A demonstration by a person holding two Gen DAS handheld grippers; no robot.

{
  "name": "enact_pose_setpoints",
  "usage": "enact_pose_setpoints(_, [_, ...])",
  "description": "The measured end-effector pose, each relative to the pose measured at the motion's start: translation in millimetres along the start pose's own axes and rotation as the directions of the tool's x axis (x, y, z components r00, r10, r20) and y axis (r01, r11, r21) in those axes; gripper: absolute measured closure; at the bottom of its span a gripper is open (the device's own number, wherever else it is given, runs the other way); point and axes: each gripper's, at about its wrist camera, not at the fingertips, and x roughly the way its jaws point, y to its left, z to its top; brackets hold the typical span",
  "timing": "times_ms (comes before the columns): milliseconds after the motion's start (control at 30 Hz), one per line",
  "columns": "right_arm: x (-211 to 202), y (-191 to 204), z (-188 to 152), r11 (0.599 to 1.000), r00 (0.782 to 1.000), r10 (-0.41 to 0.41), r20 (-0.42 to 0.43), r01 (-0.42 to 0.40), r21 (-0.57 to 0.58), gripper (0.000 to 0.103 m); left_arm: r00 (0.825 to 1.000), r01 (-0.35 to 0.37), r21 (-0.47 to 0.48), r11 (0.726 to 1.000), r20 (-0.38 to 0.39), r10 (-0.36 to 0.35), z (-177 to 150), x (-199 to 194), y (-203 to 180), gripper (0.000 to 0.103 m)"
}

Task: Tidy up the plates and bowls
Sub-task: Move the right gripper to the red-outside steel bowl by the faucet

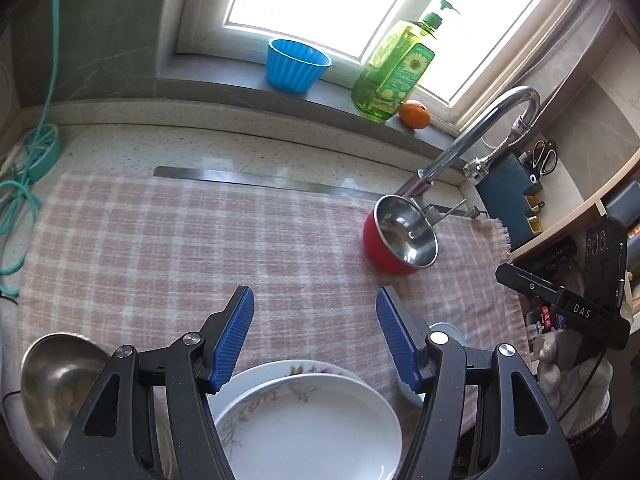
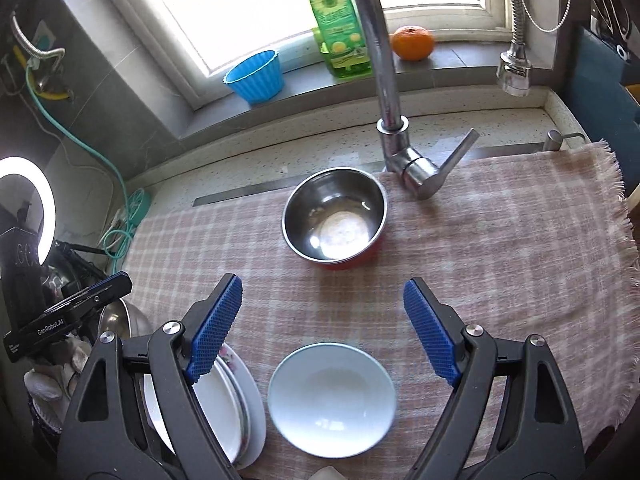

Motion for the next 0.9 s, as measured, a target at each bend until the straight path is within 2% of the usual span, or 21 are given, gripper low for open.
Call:
enact_pose_setpoints(300, [22.5,-49.1,17.9,0.991,0.999,0.052,-0.014,-0.05,0.126,0.018,0.998,0.036,0.002,0.999,-0.051,-0.035,28.4,51.6,-31.2,0.04])
enact_pose_setpoints(667, [63.2,-58.0,34.3,0.985,0.994,0.094,-0.057,-0.084,0.151,0.019,0.99,0.05,-0.038,0.998,-0.127,-0.054,50.2,110.7,-41.0,0.042])
enact_pose_setpoints(733, [70.2,-58.9,35.7,0.983,0.992,0.103,-0.066,-0.092,0.159,0.023,0.989,0.053,-0.051,0.997,-0.136,-0.06,52.7,118.2,-40.2,0.043])
enact_pose_setpoints(900, [89.3,-62.8,38.8,0.978,0.988,0.119,-0.101,-0.099,0.185,0.039,0.986,0.051,-0.058,0.997,-0.158,-0.06,57.9,133.7,-40.6,0.055])
